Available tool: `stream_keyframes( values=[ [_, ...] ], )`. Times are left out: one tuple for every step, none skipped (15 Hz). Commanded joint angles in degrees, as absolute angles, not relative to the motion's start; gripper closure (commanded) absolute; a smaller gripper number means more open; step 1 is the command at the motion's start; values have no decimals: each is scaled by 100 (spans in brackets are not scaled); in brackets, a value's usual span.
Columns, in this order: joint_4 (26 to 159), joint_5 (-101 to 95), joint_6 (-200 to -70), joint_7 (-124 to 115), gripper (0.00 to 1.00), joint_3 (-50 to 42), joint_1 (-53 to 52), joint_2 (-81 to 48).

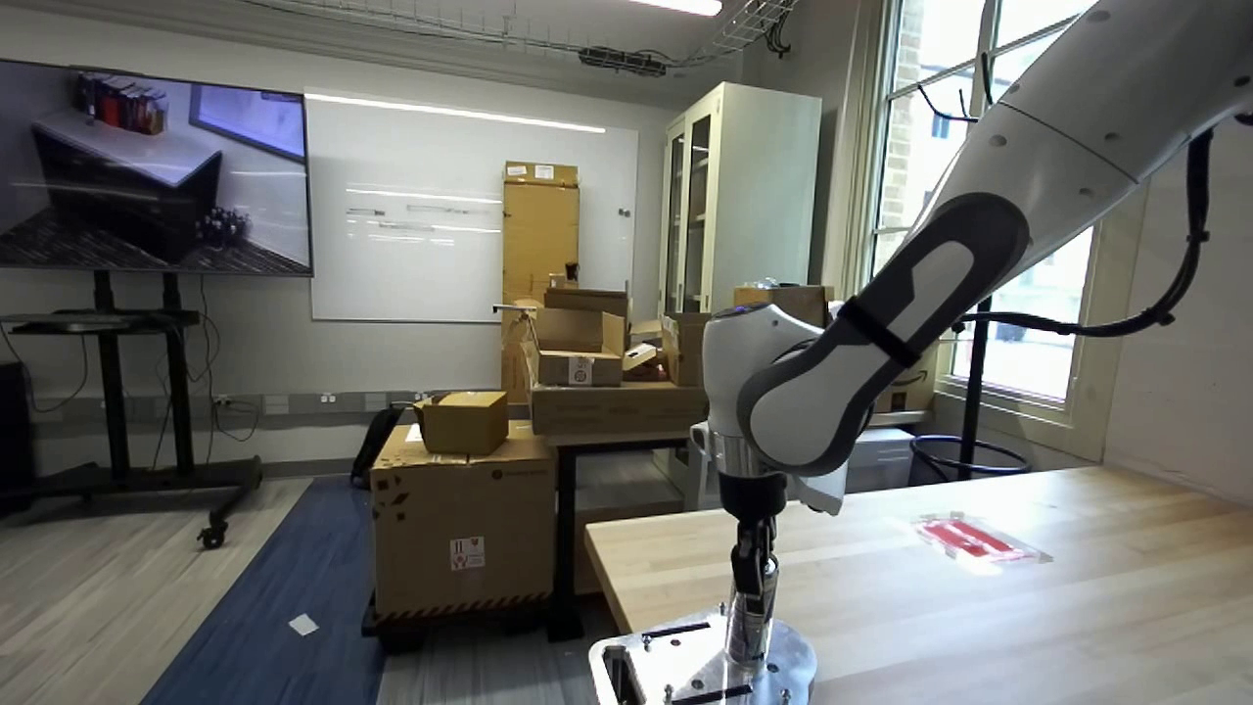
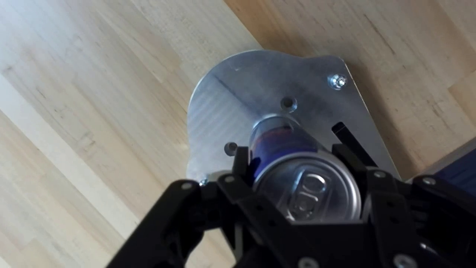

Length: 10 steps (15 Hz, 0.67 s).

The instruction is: Move the can to the left

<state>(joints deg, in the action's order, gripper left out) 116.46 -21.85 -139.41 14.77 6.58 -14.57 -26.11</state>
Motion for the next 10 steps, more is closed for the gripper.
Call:
stream_keyframes(
  values=[
    [11974,-2495,-14004,1044,67,688,-1675,-2337],
    [11986,-2535,-13947,971,64,690,-1734,-2347],
    [11966,-2574,-13910,913,17,686,-1780,-2386],
    [11976,-2605,-13864,848,16,686,-1822,-2383],
    [11974,-2623,-13845,793,11,682,-1849,-2403],
    [11997,-2646,-13830,710,3,670,-1885,-2393],
    [12020,-2653,-13825,655,0,665,-1904,-2388],
    [12048,-2673,-13812,588,0,660,-1931,-2360],
    [12087,-2665,-13777,538,0,667,-1943,-2297],
    [12115,-2635,-13749,479,0,674,-1946,-2213]
  ],
)
